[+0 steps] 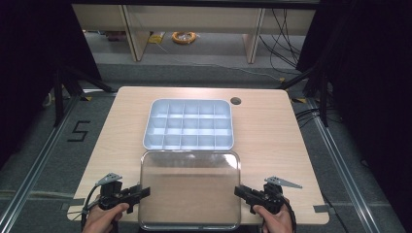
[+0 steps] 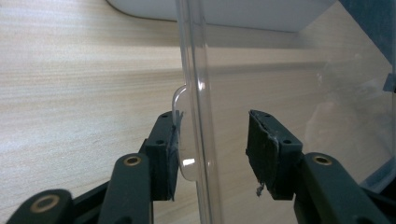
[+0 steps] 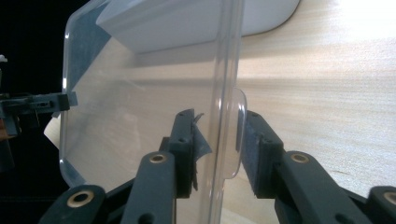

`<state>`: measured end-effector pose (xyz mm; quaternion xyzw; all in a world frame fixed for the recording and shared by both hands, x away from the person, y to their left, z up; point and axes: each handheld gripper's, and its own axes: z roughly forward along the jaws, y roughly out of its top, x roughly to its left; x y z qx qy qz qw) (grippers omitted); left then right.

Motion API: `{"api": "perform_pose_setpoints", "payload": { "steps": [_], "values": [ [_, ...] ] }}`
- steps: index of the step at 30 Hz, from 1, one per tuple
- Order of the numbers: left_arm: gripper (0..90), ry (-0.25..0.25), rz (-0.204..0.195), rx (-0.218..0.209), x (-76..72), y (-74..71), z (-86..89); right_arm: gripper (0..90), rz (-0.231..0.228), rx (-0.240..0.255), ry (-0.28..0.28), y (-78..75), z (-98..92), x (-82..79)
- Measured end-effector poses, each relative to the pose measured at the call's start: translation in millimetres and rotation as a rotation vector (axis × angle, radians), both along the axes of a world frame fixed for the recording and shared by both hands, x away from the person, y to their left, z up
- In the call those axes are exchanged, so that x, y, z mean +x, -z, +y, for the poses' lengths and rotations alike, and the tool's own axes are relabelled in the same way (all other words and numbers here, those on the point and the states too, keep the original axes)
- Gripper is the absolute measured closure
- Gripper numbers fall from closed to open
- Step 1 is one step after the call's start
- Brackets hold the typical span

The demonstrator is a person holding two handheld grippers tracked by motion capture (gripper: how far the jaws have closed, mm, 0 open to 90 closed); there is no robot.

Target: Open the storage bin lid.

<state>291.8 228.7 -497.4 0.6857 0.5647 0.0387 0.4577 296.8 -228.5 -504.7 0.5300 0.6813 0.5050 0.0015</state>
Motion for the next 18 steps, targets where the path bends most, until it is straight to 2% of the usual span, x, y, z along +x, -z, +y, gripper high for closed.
{"api": "perform_pose_setpoints", "payload": {
  "steps": [1,2,4,5,6,7,9,10,13,14,15,18],
  "values": [
    [54.3,-0.001,-0.004,-0.004,0.6,0.8,0.5,67.9,0.021,0.01,-0.001,-0.3,1.1,-0.4],
    [54.2,0.028,0.008,0.03,0.7,0.3,4.2,67.8,0.006,-0.001,-0.008,1.9,1.0,0.9],
    [54.1,0.008,0.014,0.011,1.2,1.1,2.9,67.6,0.062,0.015,0.005,-0.2,4.4,-1.6],
    [53.9,0.005,0.016,0.002,1.4,1.9,2.6,67.5,0.054,0.012,0.004,0.5,4.9,-1.0],
    [53.8,0.003,0.019,0.002,1.5,2.3,2.3,67.3,0.07,0.022,0.001,-0.6,5.3,-1.8],
    [53.7,0.008,0.023,0.009,1.6,2.5,2.3,66.9,0.046,-0.002,-0.001,1.3,4.6,-0.5],
    [53.5,0.011,0.03,0.009,1.7,3.5,2.2,66.7,0.035,-0.007,-0.013,3.0,3.1,1.2],
    [53.5,0.008,0.035,0.005,1.8,4.0,1.8,66.6,0.071,0.006,0.006,2.0,5.3,0.1],
    [53.0,0.013,0.04,0.009,3.0,5.5,1.9,66.0,0.057,-0.008,-0.003,4.2,4.5,2.8],
    [52.7,0.014,0.045,0.014,3.3,5.9,2.1,65.8,0.09,0.001,0.005,3.1,6.2,2.0],
    [52.6,0.017,0.047,0.018,3.5,6.4,2.4,65.4,0.054,-0.016,-0.011,5.1,4.6,4.2],
    [52.0,0.016,0.054,0.013,4.6,8.2,2.0,64.6,0.054,-0.033,-0.012,6.7,5.8,6.0]
  ]
}}
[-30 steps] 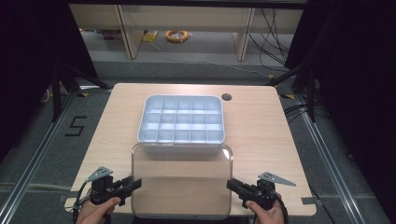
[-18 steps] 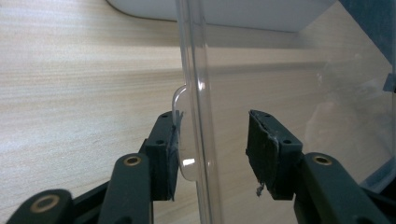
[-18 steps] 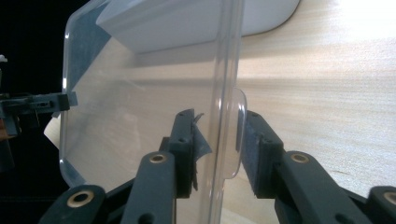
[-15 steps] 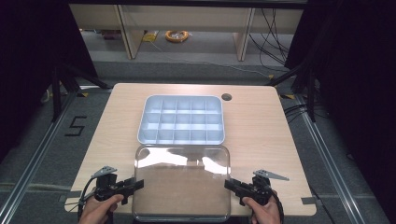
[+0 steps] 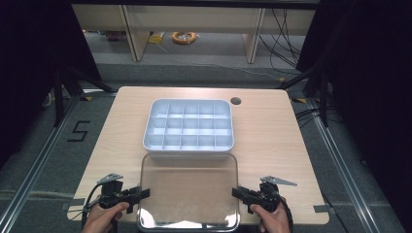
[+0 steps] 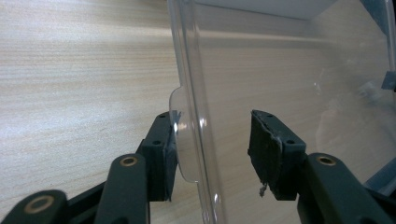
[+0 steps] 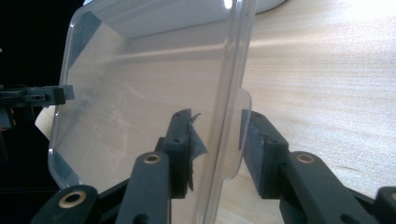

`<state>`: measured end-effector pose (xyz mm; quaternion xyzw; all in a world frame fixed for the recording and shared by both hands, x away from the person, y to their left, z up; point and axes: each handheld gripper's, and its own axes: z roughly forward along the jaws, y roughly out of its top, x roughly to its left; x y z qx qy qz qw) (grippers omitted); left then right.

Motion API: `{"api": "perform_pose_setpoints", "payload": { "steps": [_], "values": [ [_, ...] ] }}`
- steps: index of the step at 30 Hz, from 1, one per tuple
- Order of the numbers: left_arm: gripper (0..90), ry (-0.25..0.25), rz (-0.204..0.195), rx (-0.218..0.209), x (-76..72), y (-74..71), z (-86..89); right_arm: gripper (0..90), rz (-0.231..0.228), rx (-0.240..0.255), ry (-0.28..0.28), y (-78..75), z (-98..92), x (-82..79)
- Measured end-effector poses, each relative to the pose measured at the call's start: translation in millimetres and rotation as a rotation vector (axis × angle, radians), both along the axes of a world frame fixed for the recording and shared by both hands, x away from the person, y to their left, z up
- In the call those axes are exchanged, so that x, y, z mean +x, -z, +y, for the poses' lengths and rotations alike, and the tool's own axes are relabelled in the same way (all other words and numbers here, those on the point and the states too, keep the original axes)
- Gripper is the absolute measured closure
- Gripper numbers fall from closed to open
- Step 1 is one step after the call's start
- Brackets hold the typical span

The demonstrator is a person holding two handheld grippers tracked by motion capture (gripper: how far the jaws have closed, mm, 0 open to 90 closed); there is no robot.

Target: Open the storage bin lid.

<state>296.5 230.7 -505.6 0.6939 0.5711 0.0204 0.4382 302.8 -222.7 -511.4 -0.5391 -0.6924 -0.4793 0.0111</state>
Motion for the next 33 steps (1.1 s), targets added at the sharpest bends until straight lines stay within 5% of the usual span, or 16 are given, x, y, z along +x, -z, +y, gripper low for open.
{"api": "perform_pose_setpoints", "payload": {
  "steps": [5,6,7,8,9,18,22,29,33],
  "values": [
    [51.3,0.005,0.007,0.008,1.4,1.9,-0.2,63.2,0.015,-0.007,-0.001,1.3,1.4,1.3],
    [51.3,0.004,0.007,0.007,1.7,2.3,-0.3,62.8,0.041,0.003,0.009,-0.1,3.1,-0.1],
    [51.2,0.006,0.008,0.008,1.8,2.6,0.0,62.3,0.138,0.02,0.033,-5.5,6.8,-4.0],
    [51.1,0.005,0.013,0.008,1.9,3.1,0.0,61.9,0.015,-0.026,-0.006,0.8,2.4,1.8],
    [51.0,0.005,0.016,0.013,1.9,3.5,-0.4,61.8,0.005,-0.037,-0.011,1.1,2.2,2.5],
    [46.9,0.021,0.023,0.071,2.8,6.3,-0.6,61.6,0.02,-0.054,-0.014,3.6,5.2,5.9],
    [44.9,-0.003,0.021,0.049,3.8,8.0,-2.7,61.3,0.022,-0.062,-0.022,3.4,6.1,9.4],
    [44.8,0.009,0.016,0.073,7.6,7.8,-1.0,60.4,0.038,-0.06,-0.004,2.2,9.4,12.2],
    [44.3,0.018,0.016,0.092,11.2,7.3,-0.5,61.7,0.006,-0.054,-0.026,0.0,9.0,15.4]
  ]
}}
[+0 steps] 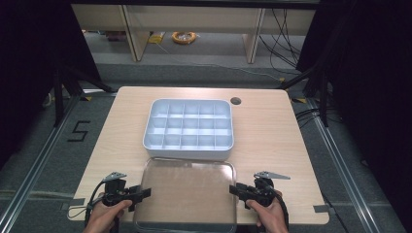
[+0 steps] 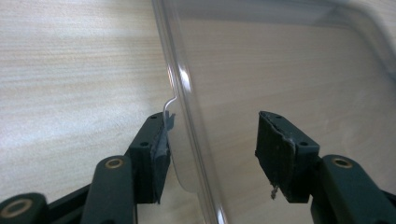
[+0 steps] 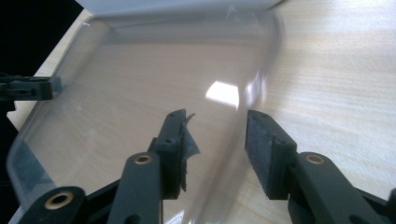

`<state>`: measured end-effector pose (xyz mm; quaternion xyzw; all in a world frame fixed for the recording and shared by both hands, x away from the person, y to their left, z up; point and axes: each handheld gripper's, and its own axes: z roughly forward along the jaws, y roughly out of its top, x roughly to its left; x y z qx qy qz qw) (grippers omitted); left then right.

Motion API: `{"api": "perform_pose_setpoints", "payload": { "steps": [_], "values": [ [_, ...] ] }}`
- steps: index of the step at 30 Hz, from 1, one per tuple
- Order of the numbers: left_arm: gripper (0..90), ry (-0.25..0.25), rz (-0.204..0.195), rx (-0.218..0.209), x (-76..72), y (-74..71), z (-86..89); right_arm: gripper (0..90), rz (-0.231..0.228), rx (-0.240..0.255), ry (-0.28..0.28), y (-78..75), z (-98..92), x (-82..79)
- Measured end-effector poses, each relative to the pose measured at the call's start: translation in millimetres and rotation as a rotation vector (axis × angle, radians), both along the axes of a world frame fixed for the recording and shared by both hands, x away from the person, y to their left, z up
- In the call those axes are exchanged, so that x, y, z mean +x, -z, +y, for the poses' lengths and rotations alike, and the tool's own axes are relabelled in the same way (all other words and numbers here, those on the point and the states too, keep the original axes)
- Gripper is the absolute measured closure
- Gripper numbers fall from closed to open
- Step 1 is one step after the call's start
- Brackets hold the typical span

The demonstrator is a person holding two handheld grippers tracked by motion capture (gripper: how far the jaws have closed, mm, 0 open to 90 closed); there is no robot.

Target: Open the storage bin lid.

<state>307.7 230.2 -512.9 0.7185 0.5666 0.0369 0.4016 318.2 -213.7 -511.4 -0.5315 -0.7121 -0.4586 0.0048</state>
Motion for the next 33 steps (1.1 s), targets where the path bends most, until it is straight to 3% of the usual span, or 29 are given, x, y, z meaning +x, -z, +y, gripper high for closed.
{"api": "perform_pose_setpoints", "payload": {
  "steps": [3,4,5,8,9,10,13,15,19,20,21,22,27,28,29,30,31,32,33],
  "values": [
    [44.3,-0.013,-0.002,-0.003,1.4,-0.4,-2.4,61.5,0.0,-0.006,-0.016,0.5,7.7,2.2],
    [43.1,-0.043,-0.01,-0.014,1.4,-0.1,-4.3,60.9,0.003,0.0,-0.019,-0.2,8.7,2.4],
    [39.8,-0.024,-0.01,0.015,1.2,-1.2,-0.5,60.5,-0.001,-0.001,-0.017,-1.3,8.7,2.8],
    [38.0,-0.088,-0.029,-0.02,1.1,-3.1,3.2,59.3,-0.017,0.0,-0.005,-6.0,3.0,3.2],
    [37.8,-0.076,-0.031,-0.007,0.5,-4.7,6.9,58.6,-0.02,-0.001,-0.003,-8.2,0.9,2.5],
    [37.7,-0.093,-0.037,-0.031,0.1,-5.6,6.9,58.2,-0.035,0.003,-0.003,-10.4,-1.9,1.0],
    [37.3,-0.097,-0.055,-0.054,-3.5,-7.7,8.9,53.6,-0.053,-0.015,-0.017,-17.6,-6.5,-5.0],
    [37.0,-0.076,-0.049,-0.058,-5.5,-9.2,10.6,49.4,-0.067,-0.022,-0.029,-19.5,-8.2,-8.4],
    [35.7,-0.04,-0.057,-0.06,-10.5,-11.6,9.9,35.5,-0.085,-0.12,-0.086,-23.0,-6.3,-20.2],
    [35.1,-0.025,-0.062,-0.057,-12.3,-12.7,9.7,34.1,-0.059,-0.118,-0.075,-25.2,-3.1,-27.3],
    [34.7,-0.01,-0.066,-0.043,-14.1,-14.1,10.6,33.7,-0.116,-0.143,-0.101,-23.5,-4.6,-28.9],
    [34.7,-0.024,-0.077,-0.051,-15.6,-15.3,8.7,32.8,-0.119,-0.159,-0.112,-25.3,-4.9,-33.8],
    [34.2,0.002,-0.107,-0.025,-22.4,-20.9,8.8,31.8,-0.151,-0.217,-0.111,-28.4,-8.7,-46.7],
    [33.8,0.005,-0.111,-0.021,-23.6,-21.1,8.9,31.7,-0.095,-0.193,-0.092,-29.7,-6.8,-51.3],
    [33.5,0.008,-0.115,-0.02,-25.1,-21.4,9.1,31.7,-0.149,-0.201,-0.111,-27.1,-9.6,-49.5],
    [33.2,0.006,-0.12,-0.02,-26.4,-21.4,8.8,31.5,-0.132,-0.203,-0.113,-27.2,-10.1,-51.3],
    [32.6,0.015,-0.123,-0.018,-27.7,-21.8,9.1,30.9,-0.108,-0.172,-0.089,-27.2,-8.3,-54.7],
    [32.0,0.024,-0.129,-0.01,-29.1,-22.2,9.4,30.1,-0.152,-0.202,-0.111,-25.8,-11.4,-52.7],
    [31.5,0.033,-0.135,-0.007,-30.5,-22.5,9.5,29.2,-0.12,-0.18,-0.088,-26.5,-9.9,-56.0]
  ]
}}
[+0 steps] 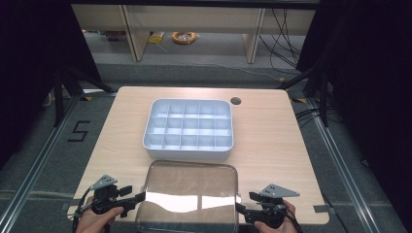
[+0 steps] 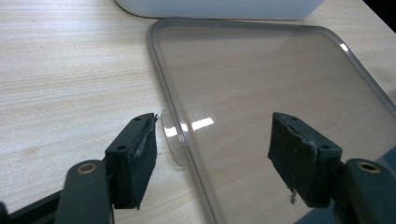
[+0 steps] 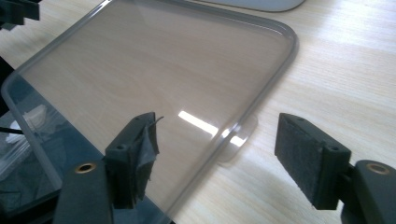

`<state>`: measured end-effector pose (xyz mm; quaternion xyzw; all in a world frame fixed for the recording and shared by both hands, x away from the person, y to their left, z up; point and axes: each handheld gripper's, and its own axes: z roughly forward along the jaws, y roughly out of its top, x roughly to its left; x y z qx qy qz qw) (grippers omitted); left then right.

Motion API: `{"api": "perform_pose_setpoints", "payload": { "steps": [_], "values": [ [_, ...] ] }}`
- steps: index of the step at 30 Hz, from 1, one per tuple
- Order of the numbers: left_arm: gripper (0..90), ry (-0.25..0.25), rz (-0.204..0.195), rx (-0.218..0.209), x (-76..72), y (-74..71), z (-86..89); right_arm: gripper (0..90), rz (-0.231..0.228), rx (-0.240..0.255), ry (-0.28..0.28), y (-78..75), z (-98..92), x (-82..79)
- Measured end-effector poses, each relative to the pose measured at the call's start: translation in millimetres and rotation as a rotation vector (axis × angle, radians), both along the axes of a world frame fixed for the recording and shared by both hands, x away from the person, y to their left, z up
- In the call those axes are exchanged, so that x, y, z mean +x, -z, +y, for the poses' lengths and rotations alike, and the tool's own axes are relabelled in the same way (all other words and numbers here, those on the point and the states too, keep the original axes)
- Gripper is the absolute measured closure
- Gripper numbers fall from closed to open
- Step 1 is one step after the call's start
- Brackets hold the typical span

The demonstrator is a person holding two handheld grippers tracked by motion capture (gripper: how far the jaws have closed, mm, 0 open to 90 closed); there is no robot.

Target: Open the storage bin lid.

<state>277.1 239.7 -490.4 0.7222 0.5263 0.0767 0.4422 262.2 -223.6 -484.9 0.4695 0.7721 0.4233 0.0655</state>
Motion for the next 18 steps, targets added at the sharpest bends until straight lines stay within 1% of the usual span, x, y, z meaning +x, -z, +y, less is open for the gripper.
{"api": "perform_pose_setpoints", "payload": {
  "steps": [1,2,3,4,5,6,7,8,9,10,11,12,13,14,15,16,17,18],
  "values": [
    [31.2,0.0,-0.008,0.004,-1.9,-0.6,-0.6,28.1,-0.038,-0.025,-0.013,0.8,-3.0,1.2],
    [30.6,0.015,-0.018,0.018,-3.6,-1.2,-0.5,27.1,-0.047,-0.046,-0.013,0.8,-4.4,0.6],
    [30.2,0.022,-0.034,0.025,-5.7,-1.7,-1.6,26.5,-0.021,-0.042,0.008,0.4,-3.0,-2.6],
    [30.1,0.028,-0.042,0.029,-7.7,-2.6,-1.9,25.9,-0.056,-0.035,-0.017,2.4,-4.5,-1.5],
    [30.0,0.035,-0.061,0.036,-10.8,-4.5,-2.4,25.0,-0.049,-0.036,-0.017,2.1,-4.6,-3.6],
    [29.7,0.041,-0.074,0.041,-13.4,-5.7,-3.1,23.9,-0.07,-0.018,-0.036,3.1,-5.1,-4.0],
    [29.1,0.045,-0.081,0.05,-16.1,-7.4,-3.4,23.2,-0.061,-0.011,-0.028,2.6,-4.2,-7.0],
    [28.2,0.06,-0.098,0.05,-18.0,-7.8,-3.8,21.1,-0.074,-0.002,-0.055,1.6,-6.1,-8.2],
    [27.5,0.058,-0.099,0.043,-20.5,-8.1,-4.7,19.9,-0.074,0.017,-0.05,1.3,-5.1,-11.2],
    [27.1,0.063,-0.107,0.045,-22.8,-8.1,-4.9,19.7,-0.105,-0.004,-0.064,1.9,-6.3,-11.0],
    [26.8,0.075,-0.106,0.054,-24.6,-8.4,-4.6,19.0,-0.083,0.008,-0.058,0.0,-5.6,-14.9],
    [26.2,0.072,-0.107,0.048,-26.4,-7.2,-5.6,18.5,-0.112,0.001,-0.076,1.1,-6.6,-14.9],
    [26.0,0.085,-0.108,0.074,-28.4,-7.7,-5.0,18.4,-0.095,0.018,-0.069,0.5,-5.1,-17.9],
    [26.0,0.073,-0.107,0.055,-29.8,-6.2,-6.7,18.3,-0.116,0.012,-0.092,1.8,-6.3,-17.1],
    [25.8,0.089,-0.109,0.064,-30.9,-6.3,-6.0,18.3,-0.107,0.031,-0.079,0.9,-4.5,-20.6],
    [25.6,0.093,-0.123,0.067,-32.1,-6.1,-6.3,18.5,-0.146,0.016,-0.097,1.9,-5.1,-18.7],
    [25.5,0.098,-0.129,0.068,-33.3,-6.0,-5.9,18.4,-0.151,0.024,-0.096,1.0,-5.4,-20.2],
    [25.2,0.103,-0.123,0.062,-34.4,-6.2,-5.3,18.4,-0.12,0.051,-0.083,0.8,-3.4,-22.8]
  ]
}}
